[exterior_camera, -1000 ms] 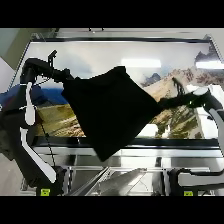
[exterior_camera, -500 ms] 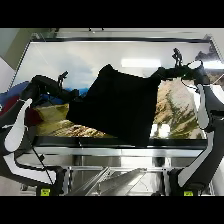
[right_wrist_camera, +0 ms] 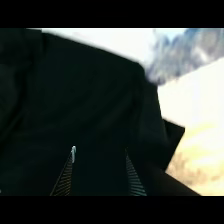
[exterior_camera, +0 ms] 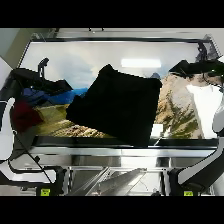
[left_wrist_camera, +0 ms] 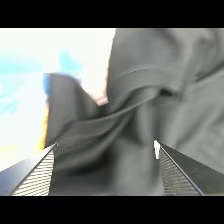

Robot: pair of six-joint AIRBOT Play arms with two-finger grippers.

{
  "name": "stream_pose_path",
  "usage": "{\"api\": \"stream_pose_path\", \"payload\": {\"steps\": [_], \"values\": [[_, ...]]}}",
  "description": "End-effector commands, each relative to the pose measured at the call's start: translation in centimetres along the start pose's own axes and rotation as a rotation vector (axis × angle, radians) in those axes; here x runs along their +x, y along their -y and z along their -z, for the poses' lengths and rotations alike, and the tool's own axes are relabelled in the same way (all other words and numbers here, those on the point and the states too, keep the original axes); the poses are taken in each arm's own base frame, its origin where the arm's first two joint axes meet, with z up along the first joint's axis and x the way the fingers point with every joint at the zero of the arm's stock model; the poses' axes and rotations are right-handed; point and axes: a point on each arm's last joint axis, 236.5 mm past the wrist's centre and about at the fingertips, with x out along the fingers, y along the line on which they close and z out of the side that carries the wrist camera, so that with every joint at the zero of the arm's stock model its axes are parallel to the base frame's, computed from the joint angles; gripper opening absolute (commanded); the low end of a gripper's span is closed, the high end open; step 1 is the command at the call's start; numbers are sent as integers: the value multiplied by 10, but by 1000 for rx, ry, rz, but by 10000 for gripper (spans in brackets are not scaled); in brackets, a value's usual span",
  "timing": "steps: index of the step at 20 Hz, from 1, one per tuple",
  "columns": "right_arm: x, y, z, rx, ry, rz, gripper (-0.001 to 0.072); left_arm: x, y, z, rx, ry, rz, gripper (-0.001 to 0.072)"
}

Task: Fold the shirts.

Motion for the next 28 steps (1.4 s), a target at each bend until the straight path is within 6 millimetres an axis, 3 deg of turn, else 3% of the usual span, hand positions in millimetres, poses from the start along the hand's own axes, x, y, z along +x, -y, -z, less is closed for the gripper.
{"api": "stream_pose_path", "payload": {"steps": [1, 5, 7, 10, 14, 15, 16, 20, 25, 28], "values": [[-24, -3, 43, 85, -145, -51, 385, -10, -47, 35, -54, -83, -24, 689], [-18, -2, 85, 164, -208, -62, 384, 4, -77, 99, -168, -206, 25, 689], [-12, 6, 116, 200, -246, -30, 384, 19, -71, 112, -207, -204, 106, 688], [-8, 16, 163, 223, -291, 15, 384, 46, -42, 104, -233, -155, 290, 688], [-12, 19, 199, 244, -267, 18, 384, 83, -34, 109, -227, -194, 343, 687], [-13, 18, 209, 253, -268, 19, 384, 86, -33, 104, -212, -198, 348, 583], [-13, 18, 220, 270, -279, 21, 384, 85, -33, 97, -193, -193, 351, 529], [8, 5, 272, 339, -341, 1, 384, 65, -34, 67, -131, -154, 315, 530], [56, 9, 349, 472, -427, 73, 384, 59, -38, 54, -117, -118, 287, 531], [75, 6, 376, 477, -454, 104, 384, 61, -40, 49, -125, -96, 279, 531]]}}
